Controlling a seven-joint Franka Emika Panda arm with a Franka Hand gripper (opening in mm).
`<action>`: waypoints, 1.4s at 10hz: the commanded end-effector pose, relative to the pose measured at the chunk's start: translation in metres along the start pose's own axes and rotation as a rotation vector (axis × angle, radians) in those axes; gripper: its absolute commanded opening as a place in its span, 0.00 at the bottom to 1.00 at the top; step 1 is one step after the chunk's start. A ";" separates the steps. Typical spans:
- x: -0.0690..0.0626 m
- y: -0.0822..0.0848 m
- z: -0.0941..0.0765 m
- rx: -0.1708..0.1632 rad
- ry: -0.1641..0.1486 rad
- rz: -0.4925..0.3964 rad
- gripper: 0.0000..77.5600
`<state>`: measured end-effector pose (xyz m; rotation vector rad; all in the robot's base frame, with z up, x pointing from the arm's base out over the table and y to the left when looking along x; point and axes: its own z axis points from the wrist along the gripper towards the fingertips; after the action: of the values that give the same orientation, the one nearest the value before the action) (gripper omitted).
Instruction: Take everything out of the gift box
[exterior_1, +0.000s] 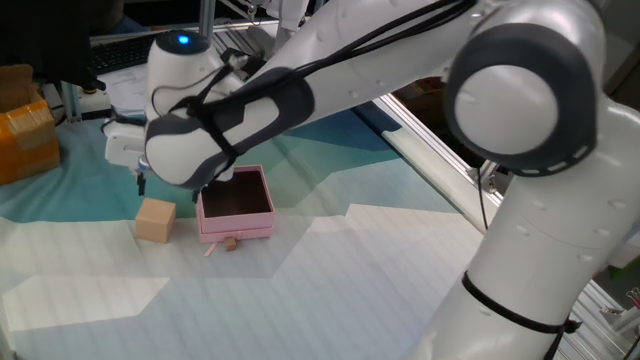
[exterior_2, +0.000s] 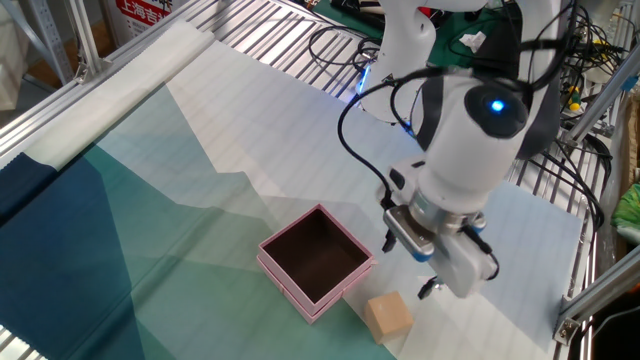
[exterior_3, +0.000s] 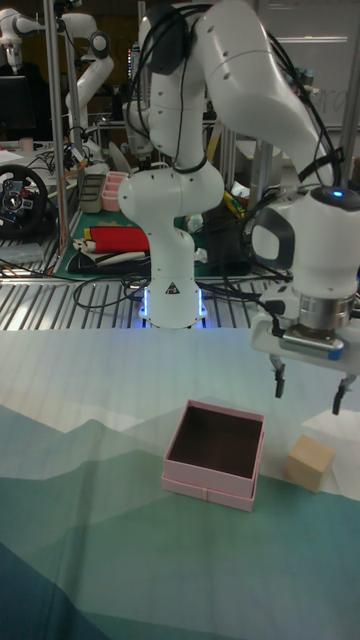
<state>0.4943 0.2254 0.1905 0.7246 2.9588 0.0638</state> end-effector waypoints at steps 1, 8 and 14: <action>-0.010 -0.011 -0.018 0.007 0.013 -0.066 1.00; -0.049 -0.051 -0.020 0.020 0.014 -0.186 1.00; -0.073 -0.074 -0.020 0.028 0.010 -0.263 1.00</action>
<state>0.5199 0.1282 0.2106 0.3515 3.0424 0.0152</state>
